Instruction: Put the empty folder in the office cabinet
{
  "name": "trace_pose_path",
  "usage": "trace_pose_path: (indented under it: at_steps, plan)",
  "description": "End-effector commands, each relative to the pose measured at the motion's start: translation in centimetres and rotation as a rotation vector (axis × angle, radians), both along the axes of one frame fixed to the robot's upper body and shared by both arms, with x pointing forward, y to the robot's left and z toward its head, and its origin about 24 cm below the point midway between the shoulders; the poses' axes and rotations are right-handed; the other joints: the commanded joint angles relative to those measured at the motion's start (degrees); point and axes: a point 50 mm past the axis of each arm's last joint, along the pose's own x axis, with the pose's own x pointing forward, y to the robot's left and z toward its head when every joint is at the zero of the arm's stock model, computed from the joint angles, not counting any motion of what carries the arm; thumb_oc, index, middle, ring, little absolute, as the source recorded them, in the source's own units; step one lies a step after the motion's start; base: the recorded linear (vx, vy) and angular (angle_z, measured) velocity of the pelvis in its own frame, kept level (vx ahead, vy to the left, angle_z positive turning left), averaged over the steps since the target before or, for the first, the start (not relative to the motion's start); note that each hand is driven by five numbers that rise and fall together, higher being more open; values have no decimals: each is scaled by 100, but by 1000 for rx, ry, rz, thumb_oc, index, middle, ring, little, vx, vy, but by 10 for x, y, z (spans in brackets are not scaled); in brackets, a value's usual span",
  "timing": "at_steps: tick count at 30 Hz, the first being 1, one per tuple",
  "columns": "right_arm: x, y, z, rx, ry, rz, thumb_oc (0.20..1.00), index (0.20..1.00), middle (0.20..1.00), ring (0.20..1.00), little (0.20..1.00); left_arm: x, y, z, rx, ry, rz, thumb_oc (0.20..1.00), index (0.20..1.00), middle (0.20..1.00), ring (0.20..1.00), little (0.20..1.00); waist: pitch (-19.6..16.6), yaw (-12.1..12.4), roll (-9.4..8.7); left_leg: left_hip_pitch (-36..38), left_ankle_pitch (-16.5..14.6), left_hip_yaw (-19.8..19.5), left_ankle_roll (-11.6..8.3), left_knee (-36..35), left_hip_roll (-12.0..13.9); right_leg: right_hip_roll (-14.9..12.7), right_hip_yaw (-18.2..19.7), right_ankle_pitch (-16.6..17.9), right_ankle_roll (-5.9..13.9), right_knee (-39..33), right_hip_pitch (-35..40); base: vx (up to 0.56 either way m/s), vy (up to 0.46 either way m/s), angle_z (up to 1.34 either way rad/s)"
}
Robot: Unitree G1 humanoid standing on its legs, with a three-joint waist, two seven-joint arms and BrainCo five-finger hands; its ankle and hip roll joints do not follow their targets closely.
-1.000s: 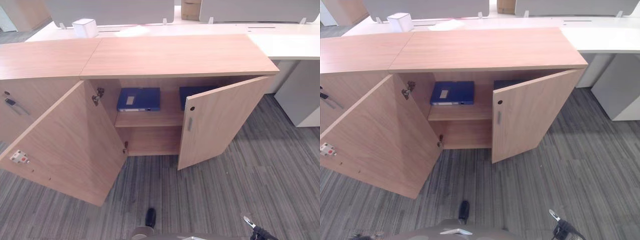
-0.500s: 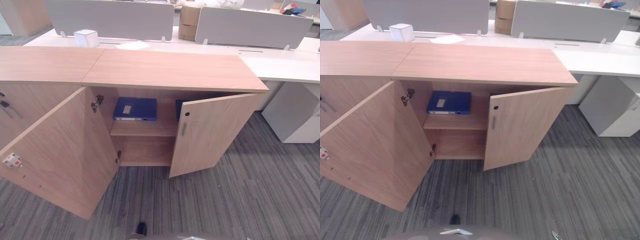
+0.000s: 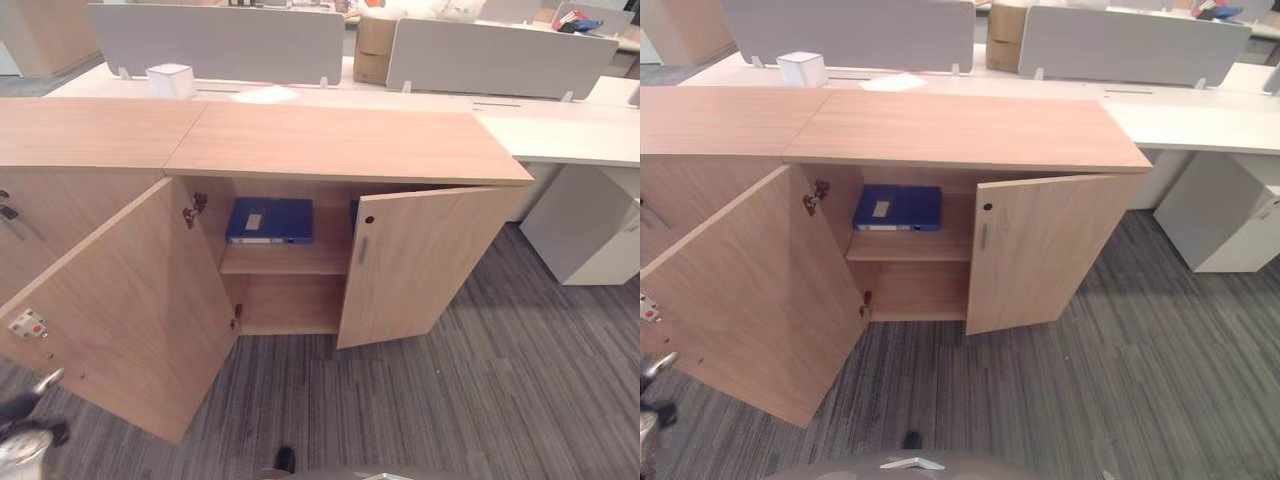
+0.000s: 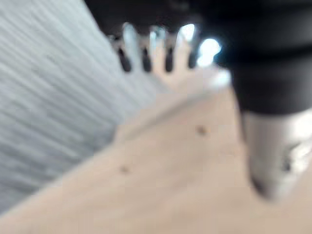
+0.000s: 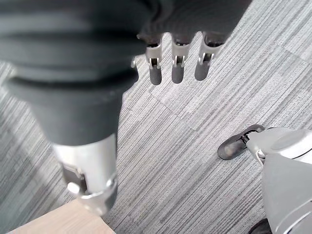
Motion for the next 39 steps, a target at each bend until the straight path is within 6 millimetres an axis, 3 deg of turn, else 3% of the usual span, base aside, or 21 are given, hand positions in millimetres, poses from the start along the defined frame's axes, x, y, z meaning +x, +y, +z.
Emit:
trace_pose_path:
  at_steps: [1, 6, 10, 16, 20, 22, 23, 26, 27, 30, 39]
  plan:
    - [13, -3, 2, -25, -37, 55, 1000, 1000, 1000, 1000, 1000, 23, 8, 31, 64, -188, 7, 1000, 1000, 1000, 1000, 1000, 13, -39, 19, 490, -868, -206, 199, -37, -186, 99, 212, 169, 149, 116, -331, -7, -4, -5]
    - [12, -3, 2, -22, -37, 58, 1000, 1000, 1000, 1000, 1000, 32, 1, 39, 63, -253, -32, 1000, 1000, 1000, 1000, 1000, 12, -43, 6, 498, -881, -199, 199, -37, -187, 97, 223, 174, 147, 109, -324, 0, 0, 0]
    - [9, -3, 1, -15, -28, 70, 1000, 1000, 1000, 1000, 1000, 52, -17, 55, 42, -393, -112, 1000, 1000, 1000, 1000, 1000, -2, -71, -12, 532, -911, -182, 203, -37, -182, 91, 253, 191, 147, 88, -297, 0, 0, 0]
    - [5, -2, 1, -11, -11, 75, 1000, 1000, 1000, 1000, 1000, 62, -35, 60, -13, -472, -183, 1000, 1000, 1000, 1000, 1000, 2, -89, 0, 544, -921, -169, 210, -37, -188, 93, 259, 203, 146, 92, -289, 0, 0, 0]
    - [-2, -2, 1, -1, 17, 80, 1000, 1000, 1000, 1000, 1000, 69, -58, 59, -105, -521, -283, 1000, 1000, 1000, 1000, 1000, 9, -105, 19, 542, -924, -173, 219, -37, -189, 86, 264, 222, 145, 93, -299, 0, 0, 0]
    - [-7, -2, 0, 5, 41, 80, 1000, 1000, 1000, 1000, 1000, 74, -79, 55, -179, -541, -364, 1000, 1000, 1000, 1000, 1000, 20, -122, 30, 552, -927, -171, 230, -37, -192, 87, 272, 231, 142, 94, -300, 0, 0, 0]
    - [-7, -2, 0, 4, 41, 80, 1000, 1000, 1000, 1000, 1000, 74, -79, 55, -180, -541, -364, 1000, 1000, 1000, 1000, 1000, 20, -119, 34, 553, -927, -170, 231, -37, -191, 88, 272, 231, 142, 94, -300, 0, 0, 0]
    - [-15, -1, 0, 15, 81, 69, 1000, 1000, 1000, 1000, 1000, 79, -108, 49, -307, -580, -457, 1000, 1000, 1000, 1000, 1000, 31, -141, 44, 553, -934, -161, 240, -37, -189, 87, 294, 255, 143, 82, -300, -9, -3, 4]
    - [-15, -2, 0, 15, 81, 68, 1000, 1000, 1000, 1000, 1000, 79, -108, 49, -308, -580, -457, 1000, 1000, 1000, 1000, 1000, 31, -137, 49, 555, -935, -159, 240, -37, -188, 88, 296, 256, 143, 82, -300, 0, 0, 0]
    - [-25, -2, 1, 16, 123, 36, 1000, 1000, 1000, 1000, 1000, 84, -138, 42, -445, -611, -538, 1000, 1000, 1000, 1000, 1000, 43, -168, 54, 564, -942, -148, 254, -37, -189, 94, 324, 263, 136, 86, -309, -4, 1, 2]
    - [-24, 2, -1, 15, 136, -6, 1000, 1000, 1000, 1000, 1000, 86, -190, 24, -697, -601, -632, 1000, 1000, 1000, 1000, 1000, 70, -242, 66, 582, -982, -108, 277, -37, -183, 109, 372, 257, 144, 95, -320, -4, -4, -2]
